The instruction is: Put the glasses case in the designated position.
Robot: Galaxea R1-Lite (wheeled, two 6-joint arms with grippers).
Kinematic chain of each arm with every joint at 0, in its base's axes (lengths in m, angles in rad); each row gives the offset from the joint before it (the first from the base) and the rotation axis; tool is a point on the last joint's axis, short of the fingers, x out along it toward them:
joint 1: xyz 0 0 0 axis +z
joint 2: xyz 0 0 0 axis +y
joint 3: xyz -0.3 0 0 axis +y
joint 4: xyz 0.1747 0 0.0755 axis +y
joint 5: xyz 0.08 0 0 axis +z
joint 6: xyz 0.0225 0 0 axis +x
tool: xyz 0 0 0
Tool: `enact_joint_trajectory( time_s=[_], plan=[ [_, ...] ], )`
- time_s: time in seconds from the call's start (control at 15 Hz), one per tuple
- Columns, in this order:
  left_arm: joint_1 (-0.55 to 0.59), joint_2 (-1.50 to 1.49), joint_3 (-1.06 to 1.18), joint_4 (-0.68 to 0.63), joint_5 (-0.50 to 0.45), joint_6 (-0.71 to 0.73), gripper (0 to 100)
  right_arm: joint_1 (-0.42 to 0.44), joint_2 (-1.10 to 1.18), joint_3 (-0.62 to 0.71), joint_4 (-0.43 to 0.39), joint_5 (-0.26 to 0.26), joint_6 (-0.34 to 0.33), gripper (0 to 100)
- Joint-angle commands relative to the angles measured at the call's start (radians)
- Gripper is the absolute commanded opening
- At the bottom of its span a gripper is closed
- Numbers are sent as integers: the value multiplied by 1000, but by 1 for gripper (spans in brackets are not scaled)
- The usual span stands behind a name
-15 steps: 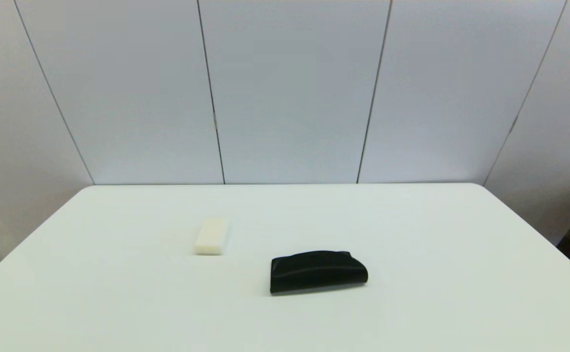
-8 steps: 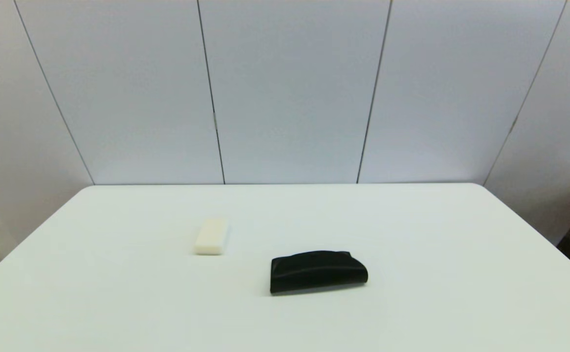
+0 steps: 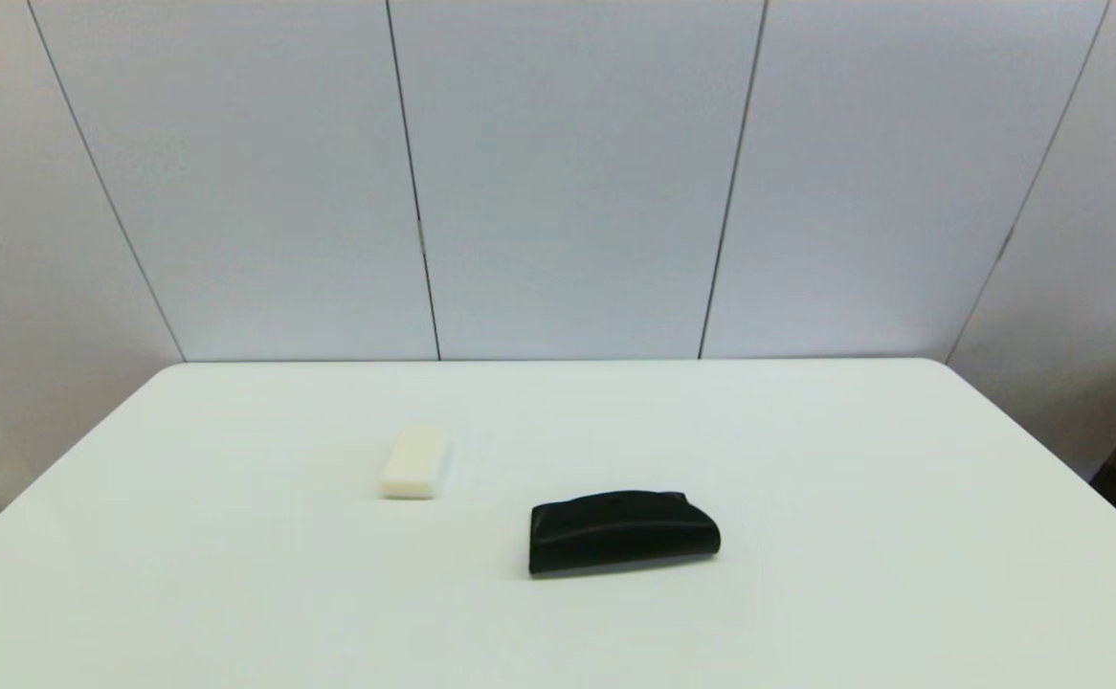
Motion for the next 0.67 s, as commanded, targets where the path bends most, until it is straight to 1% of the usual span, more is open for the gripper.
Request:
enact_joint_trajectory(
  time_s=[0.07, 0.67],
  plan=[
    [0, 2, 0, 0, 0, 0, 100, 0, 1, 0, 0, 0, 0, 100],
    [0, 2, 0, 0, 0, 0, 100, 0, 1, 0, 0, 0, 0, 100]
  ],
)
